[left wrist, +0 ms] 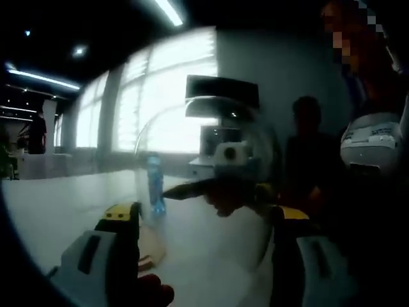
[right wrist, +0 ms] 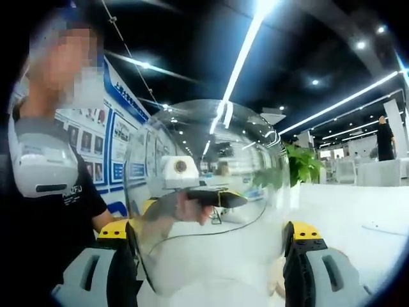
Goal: Open the cover put in the Mizone put the cover back on
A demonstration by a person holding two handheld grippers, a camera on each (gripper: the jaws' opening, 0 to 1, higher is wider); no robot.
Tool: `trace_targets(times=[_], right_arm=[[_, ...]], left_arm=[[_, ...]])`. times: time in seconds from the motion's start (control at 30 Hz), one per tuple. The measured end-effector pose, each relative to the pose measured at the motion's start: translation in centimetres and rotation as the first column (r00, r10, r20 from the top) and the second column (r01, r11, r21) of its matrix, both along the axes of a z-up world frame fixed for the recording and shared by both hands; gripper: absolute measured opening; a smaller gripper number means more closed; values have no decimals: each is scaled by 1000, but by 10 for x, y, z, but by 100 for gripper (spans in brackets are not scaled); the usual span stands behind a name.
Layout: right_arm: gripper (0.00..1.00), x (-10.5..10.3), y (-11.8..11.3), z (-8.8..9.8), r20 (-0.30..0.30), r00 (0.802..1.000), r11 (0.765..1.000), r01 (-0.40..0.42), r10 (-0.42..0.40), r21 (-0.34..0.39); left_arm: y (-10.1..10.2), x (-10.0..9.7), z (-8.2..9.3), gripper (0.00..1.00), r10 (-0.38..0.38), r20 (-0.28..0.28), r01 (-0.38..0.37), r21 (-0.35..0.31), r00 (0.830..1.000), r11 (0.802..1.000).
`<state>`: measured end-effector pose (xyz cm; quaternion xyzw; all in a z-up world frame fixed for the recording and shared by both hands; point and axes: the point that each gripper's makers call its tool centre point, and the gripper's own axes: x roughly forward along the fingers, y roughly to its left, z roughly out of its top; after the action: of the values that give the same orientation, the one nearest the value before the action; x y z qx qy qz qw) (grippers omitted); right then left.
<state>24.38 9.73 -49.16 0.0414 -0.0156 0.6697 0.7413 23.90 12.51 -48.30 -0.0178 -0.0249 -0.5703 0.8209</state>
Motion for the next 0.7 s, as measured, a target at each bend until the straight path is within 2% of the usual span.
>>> trace_targets(times=[0.2,0.5,0.6,0.7], right_arm=[[90,-1,-2,0,1,1000,1000,16,-16,3],[85,-2,-12,-2,3,999,999,54,-54,2],[82,-4,-17,-5,11,997,997,77,-77,-3],[78,-7,-24,-8,44,994,994,103,-102,-20]], left_arm=[[6,-3,1,69,13,2,-13,-7,1000,1000],[19,-10,-1,59,35,18,-35,-15,999,999],[23,-10,-1,56,37,-11,-37,-35,999,999],[28,-14,-3,52,43,-22,-44,-55,999,998]])
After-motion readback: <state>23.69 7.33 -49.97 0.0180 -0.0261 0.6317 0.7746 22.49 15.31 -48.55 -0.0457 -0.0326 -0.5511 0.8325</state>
